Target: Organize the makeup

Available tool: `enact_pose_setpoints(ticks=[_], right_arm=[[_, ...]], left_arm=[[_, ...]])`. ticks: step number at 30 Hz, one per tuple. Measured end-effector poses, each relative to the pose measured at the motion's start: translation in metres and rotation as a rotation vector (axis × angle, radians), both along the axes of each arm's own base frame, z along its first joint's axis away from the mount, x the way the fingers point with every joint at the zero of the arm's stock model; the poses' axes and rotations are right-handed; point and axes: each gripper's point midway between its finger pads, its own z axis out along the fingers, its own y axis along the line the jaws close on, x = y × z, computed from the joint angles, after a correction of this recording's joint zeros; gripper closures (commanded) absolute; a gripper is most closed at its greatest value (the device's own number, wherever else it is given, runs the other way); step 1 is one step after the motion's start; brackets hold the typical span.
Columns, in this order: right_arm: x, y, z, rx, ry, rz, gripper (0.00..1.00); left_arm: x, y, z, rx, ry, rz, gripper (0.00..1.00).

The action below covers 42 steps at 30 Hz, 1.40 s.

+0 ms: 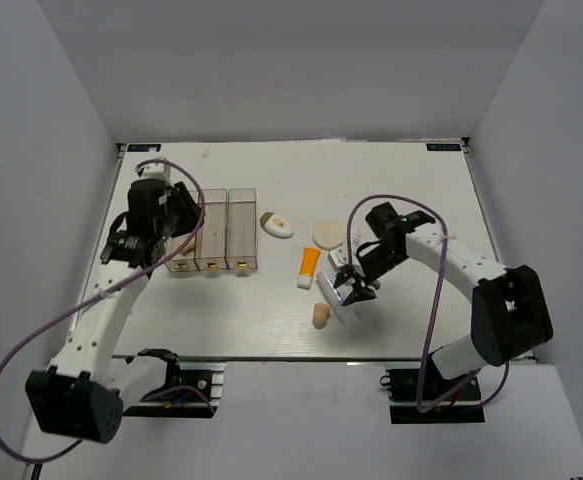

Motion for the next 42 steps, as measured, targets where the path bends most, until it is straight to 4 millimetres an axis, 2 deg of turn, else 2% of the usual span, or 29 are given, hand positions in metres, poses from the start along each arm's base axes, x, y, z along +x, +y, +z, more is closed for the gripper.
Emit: enact_pose_setpoints(ticks=[2,3,7,11,16,22,30,33,36,38,42], right_arm=[[-0.008,0.006,-0.005,-0.003,-0.026,0.068,0.38],[-0.012,0.010,-0.008,-0.006,-0.040,0.101,0.36],[-0.027,0.023,-0.018,-0.022,-0.081,0.202,0.33],[-0.037,0.036,-0.039,-0.070,-0.117,0.271,0.34],[-0.035,0.043,-0.064,-0.145,-0.182,0.286,0.38],[-0.021,0.053,-0.081,-0.200,-0.284,0.244,0.53],[-0.021,0.058,-0.089,-0.228,-0.326,0.243,0.90],[-0.023,0.058,-0.086,-0.228,-0.313,0.243,0.99],[-0.021,0.068,-0.068,-0.206,-0.290,0.230,1.00],[-0.014,0.084,-0.046,-0.157,-0.291,0.210,1.00],[0.004,0.124,0.012,-0.023,-0.305,0.154,1.00]], left_arm=[[-0.017,-0.004,0.007,-0.034,-0.028,-0.022,0.36],[-0.027,-0.005,0.007,-0.049,-0.031,-0.027,0.33],[-0.058,-0.004,0.002,-0.090,-0.015,-0.022,0.31],[-0.081,-0.002,0.000,-0.122,-0.011,-0.004,0.30],[-0.100,0.003,0.003,-0.136,-0.012,0.022,0.30],[-0.114,0.008,-0.001,-0.137,0.008,0.046,0.29],[-0.122,0.011,-0.007,-0.136,0.028,0.059,0.29],[-0.122,0.011,-0.007,-0.136,0.028,0.059,0.29],[-0.122,0.011,-0.007,-0.137,0.027,0.059,0.29],[-0.122,0.011,-0.007,-0.138,0.024,0.058,0.29],[-0.124,0.011,-0.007,-0.145,0.014,0.059,0.29]])
